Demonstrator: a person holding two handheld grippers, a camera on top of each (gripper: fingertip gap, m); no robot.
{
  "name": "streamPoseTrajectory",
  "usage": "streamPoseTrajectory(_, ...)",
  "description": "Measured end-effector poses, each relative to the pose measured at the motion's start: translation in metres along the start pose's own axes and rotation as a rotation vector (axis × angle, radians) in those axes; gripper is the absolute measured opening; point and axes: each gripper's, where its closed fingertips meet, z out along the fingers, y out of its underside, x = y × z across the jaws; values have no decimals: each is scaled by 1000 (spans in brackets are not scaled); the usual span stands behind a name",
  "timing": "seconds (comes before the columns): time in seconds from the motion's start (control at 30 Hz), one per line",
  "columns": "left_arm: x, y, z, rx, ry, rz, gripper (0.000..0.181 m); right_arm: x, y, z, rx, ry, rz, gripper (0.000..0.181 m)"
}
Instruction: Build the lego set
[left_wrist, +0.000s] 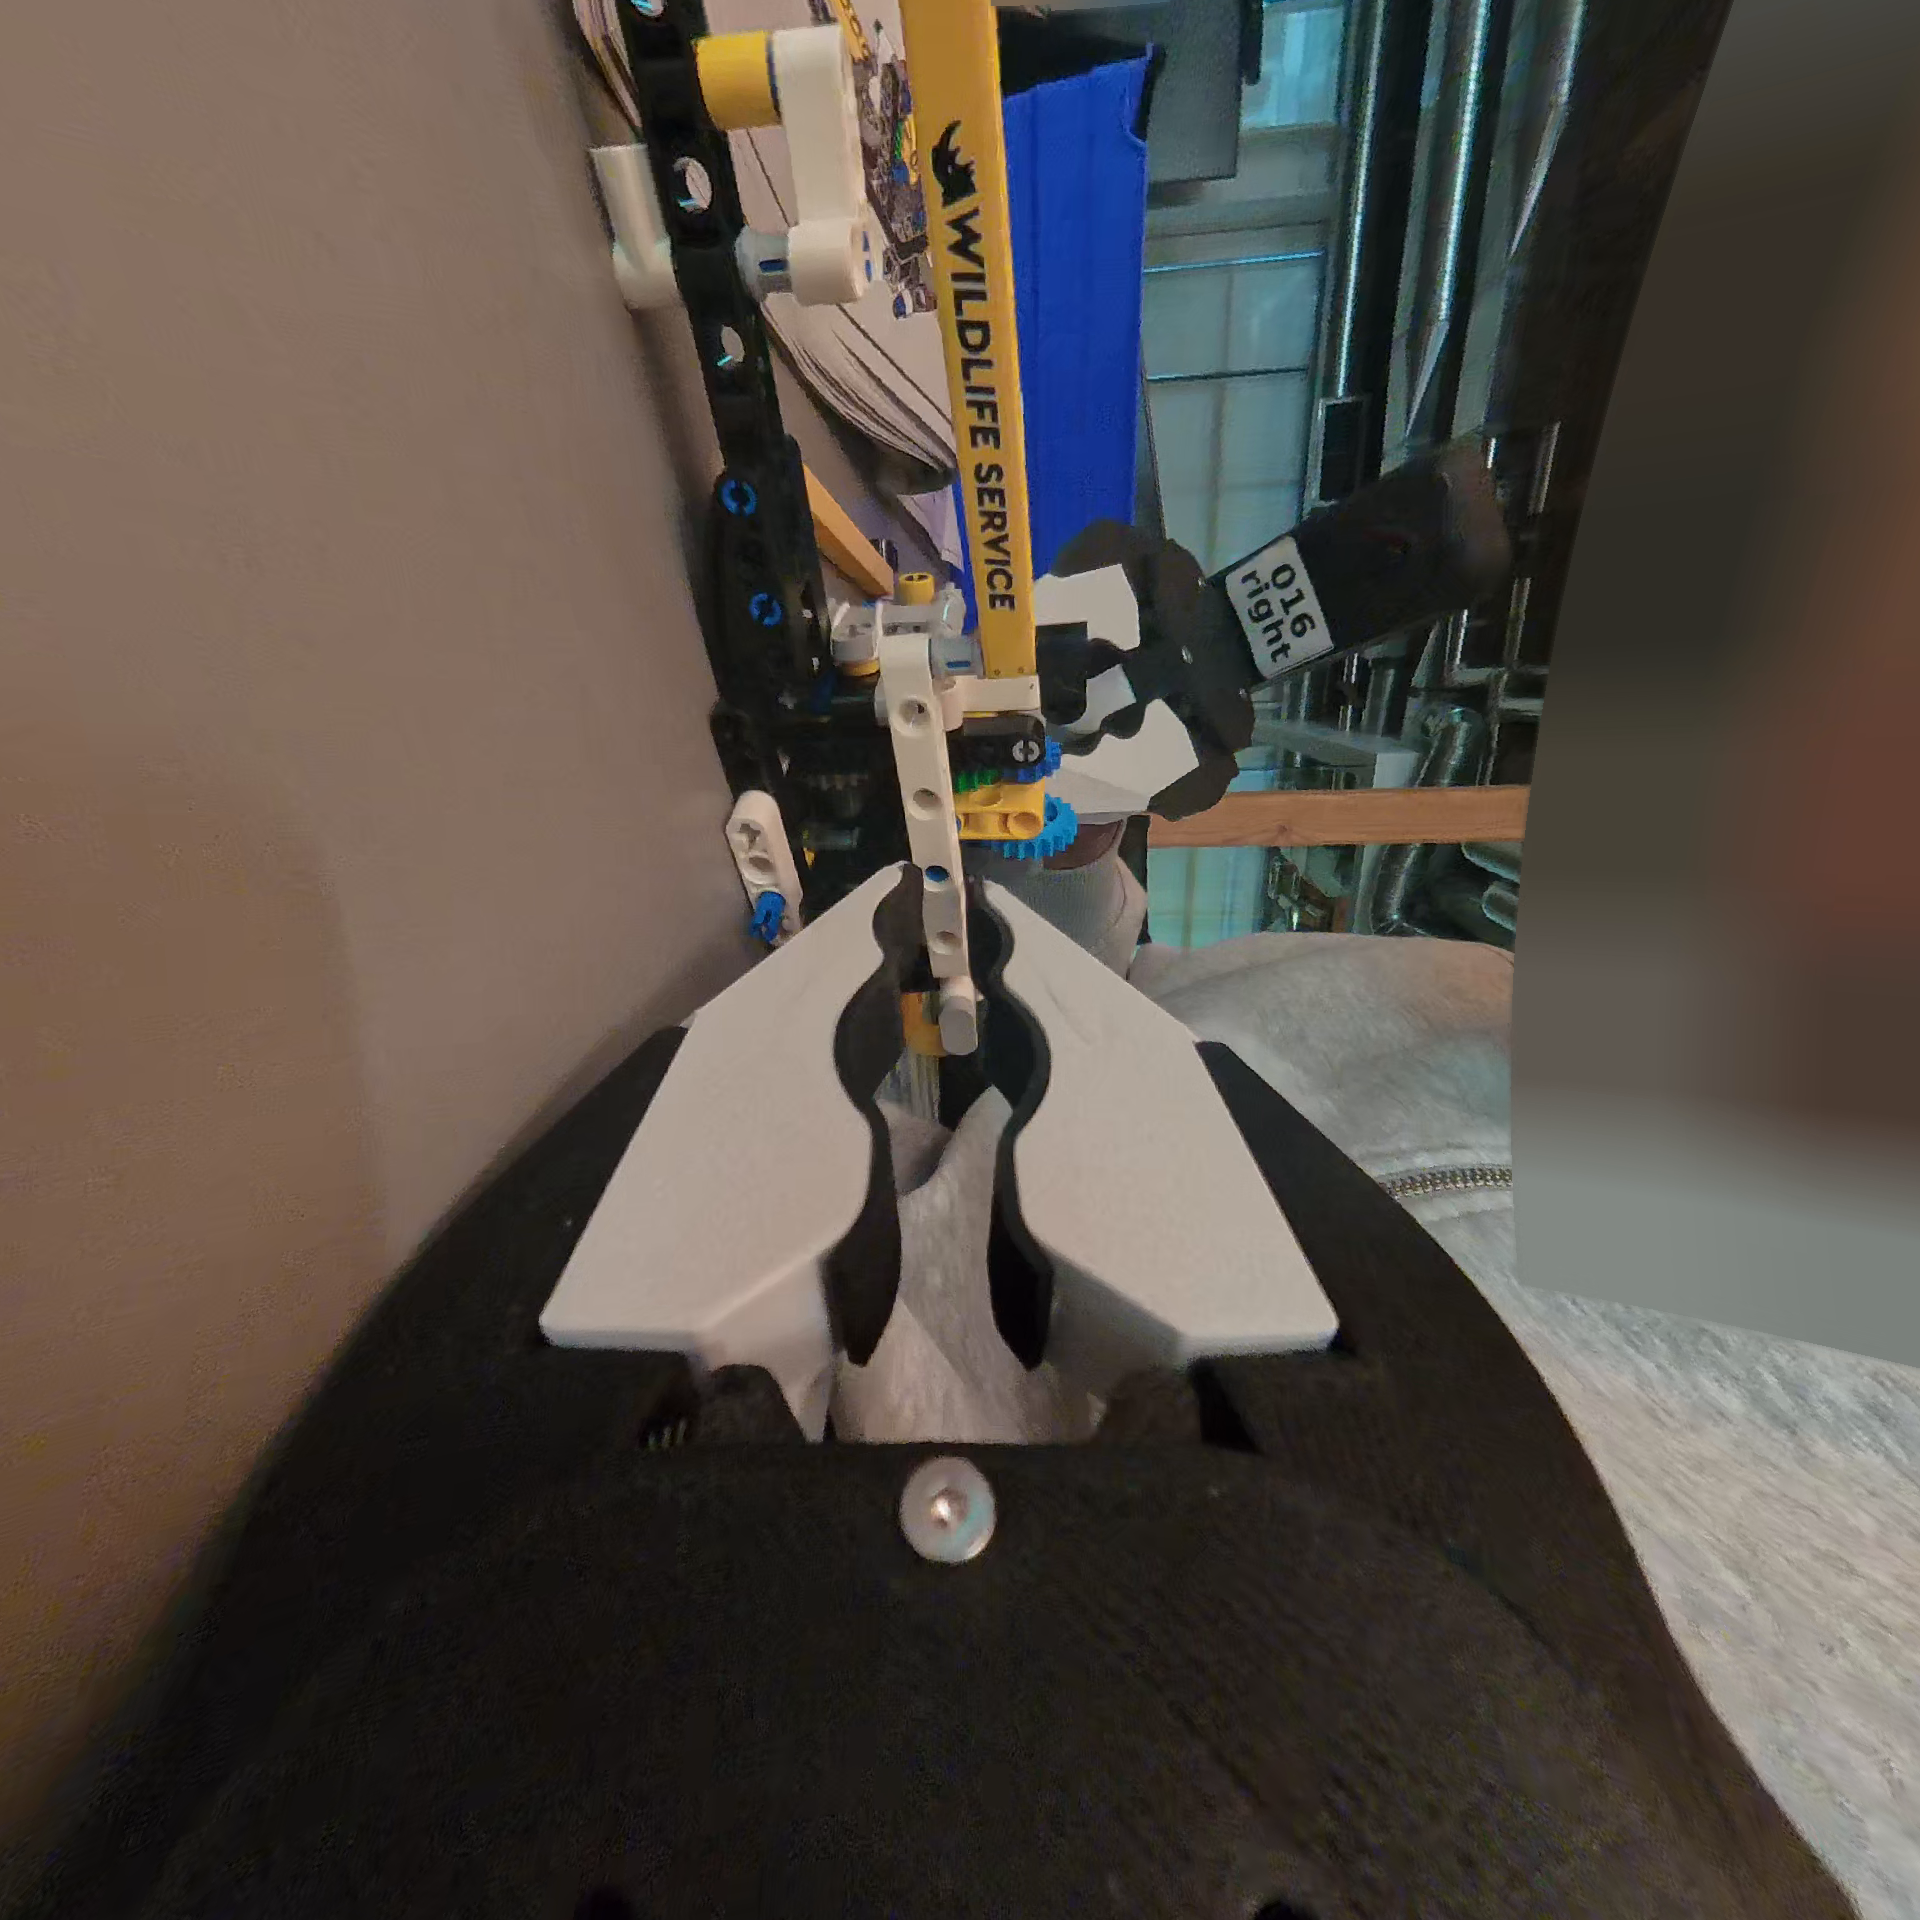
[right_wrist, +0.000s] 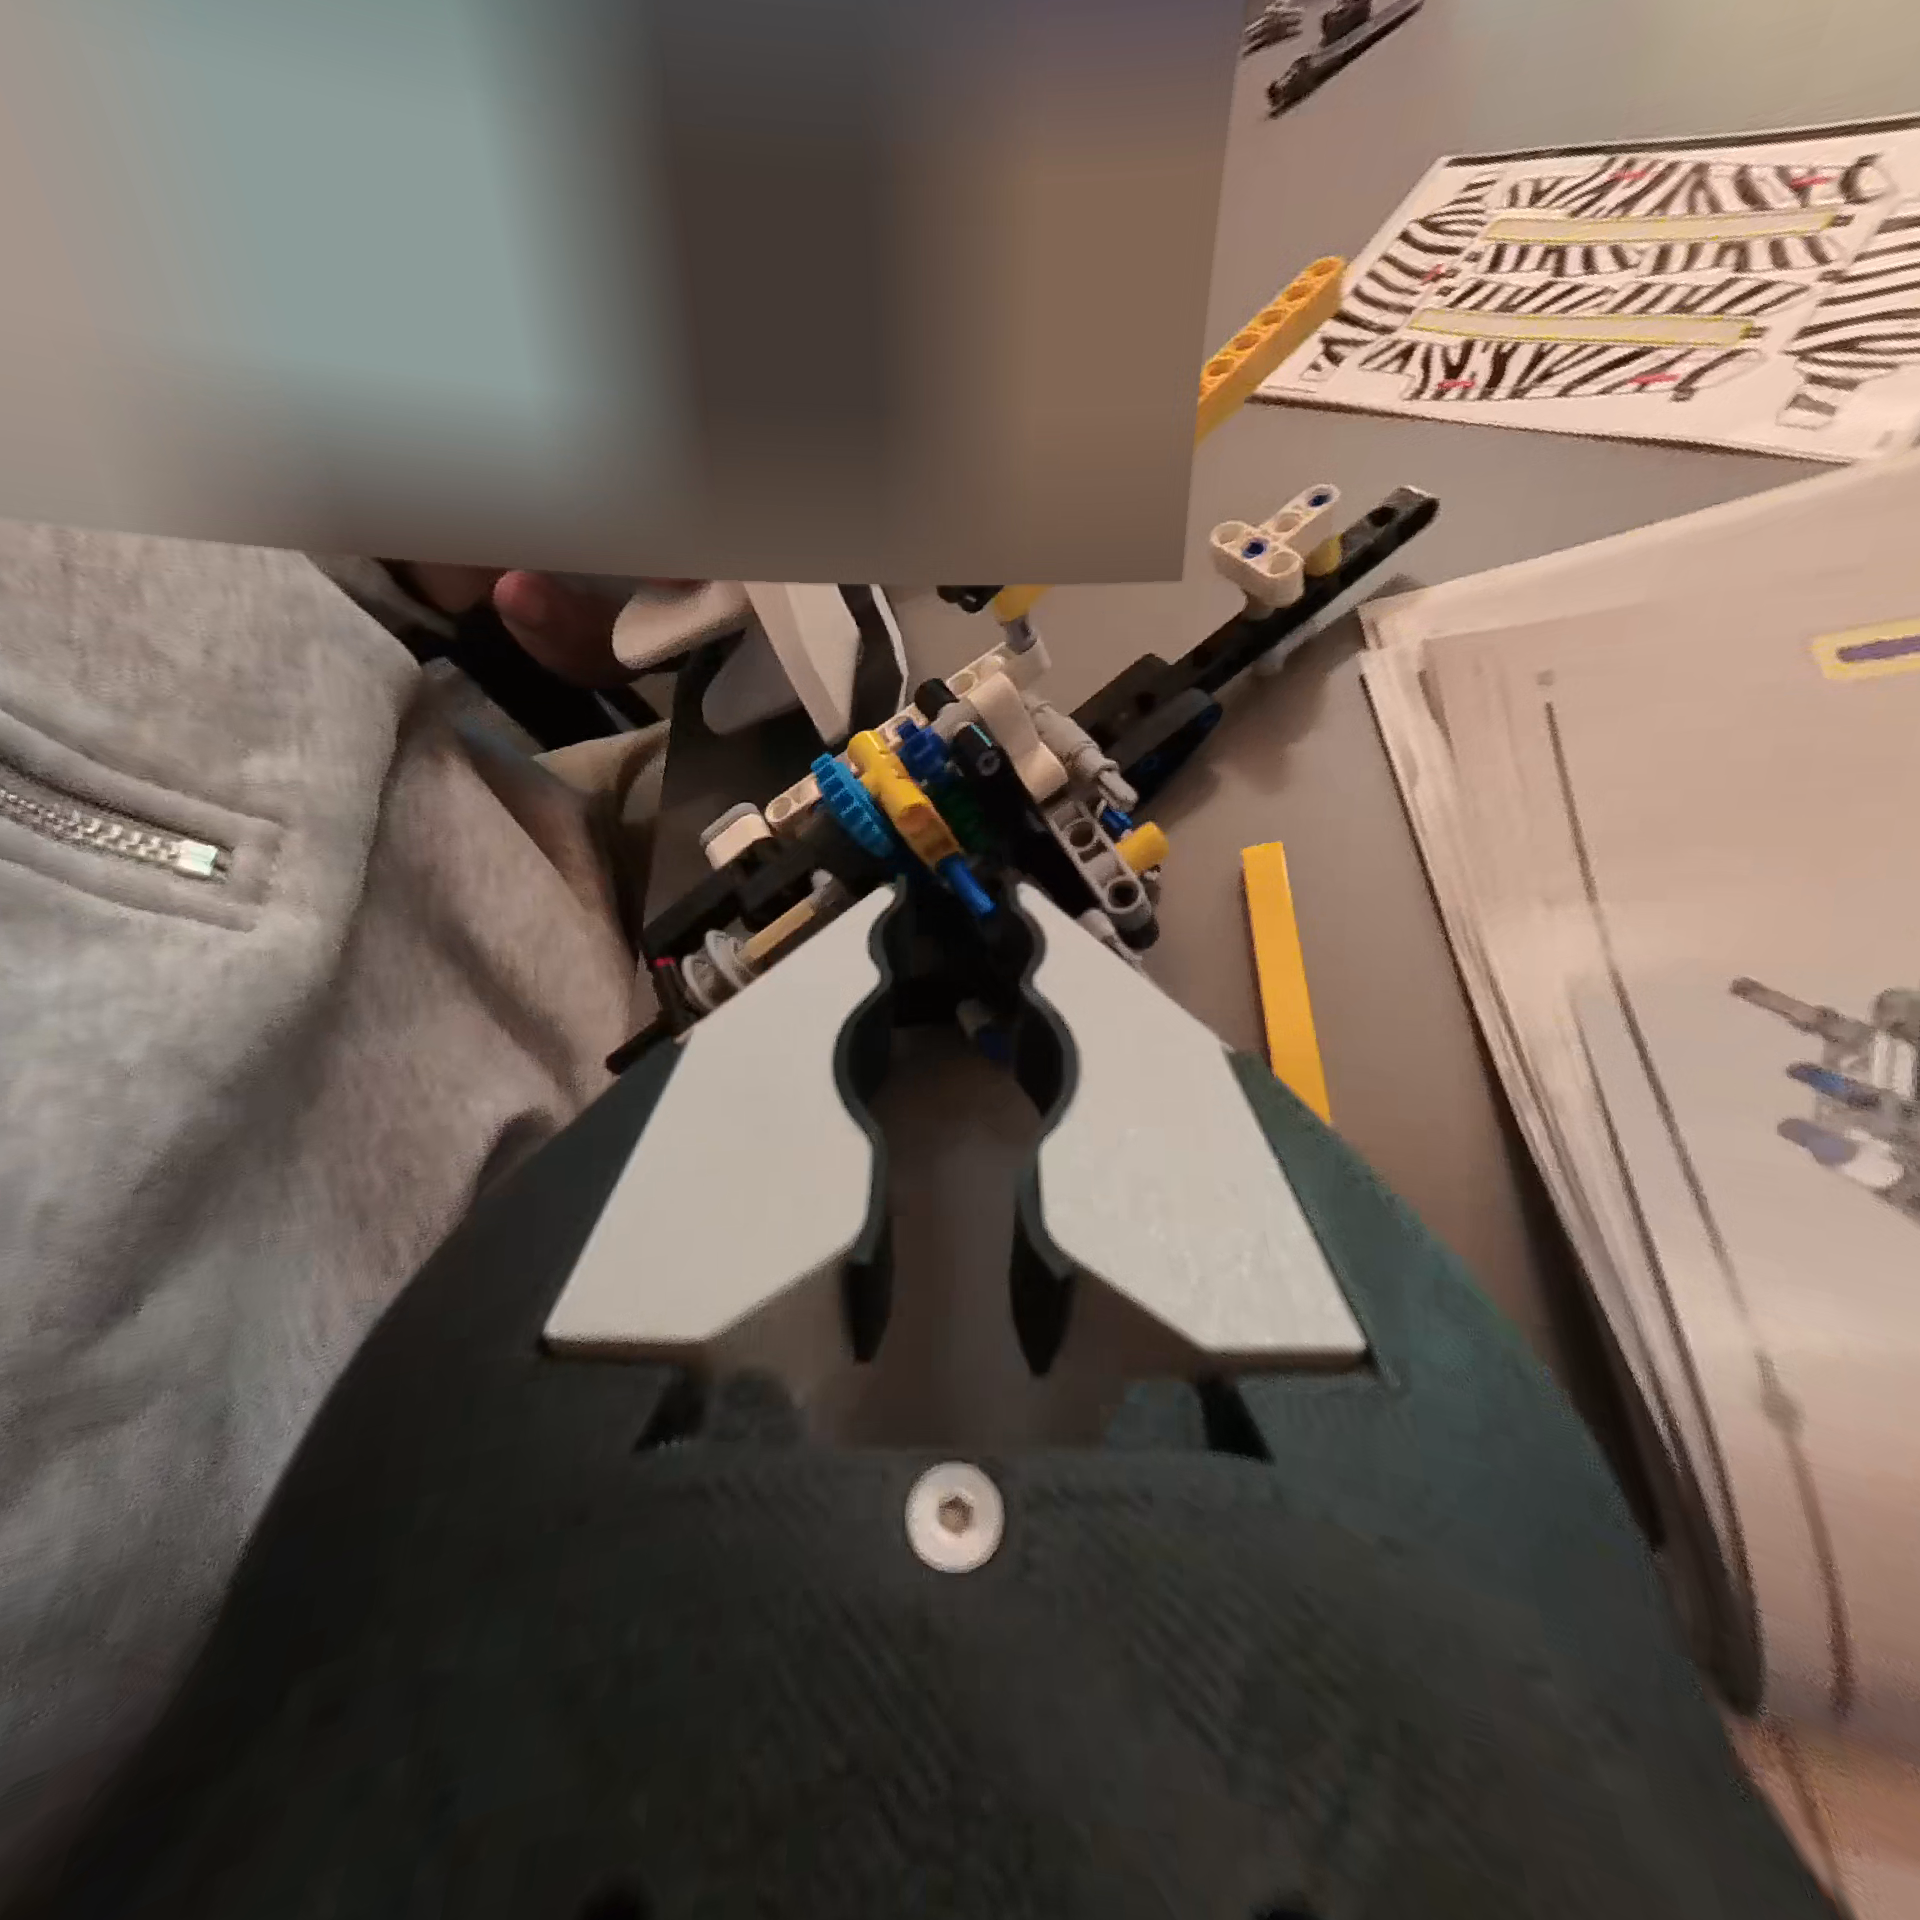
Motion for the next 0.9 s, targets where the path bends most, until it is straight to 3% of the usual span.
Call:
streamPoseTrajectory(0.1, -1, -2, 0, 9, -2, -2, 5, 0, 1, 1, -29, -39, -22, 5)
streamPoseTrajectory(0.33, -2, -7, -3, 20, 2, -16, 4, -9, 3, 5, -46, -82, -38, 2)
streamPoseTrajectory(0.8, -2, -8, -3, 53, -6, -45, 6, -8, 1, 8, -46, 0, -49, 2)
streamPoseTrajectory(0.9, -3, -19, -5, 60, -4, -30, 6, -5, -1, 11, -20, 62, -26, 2)
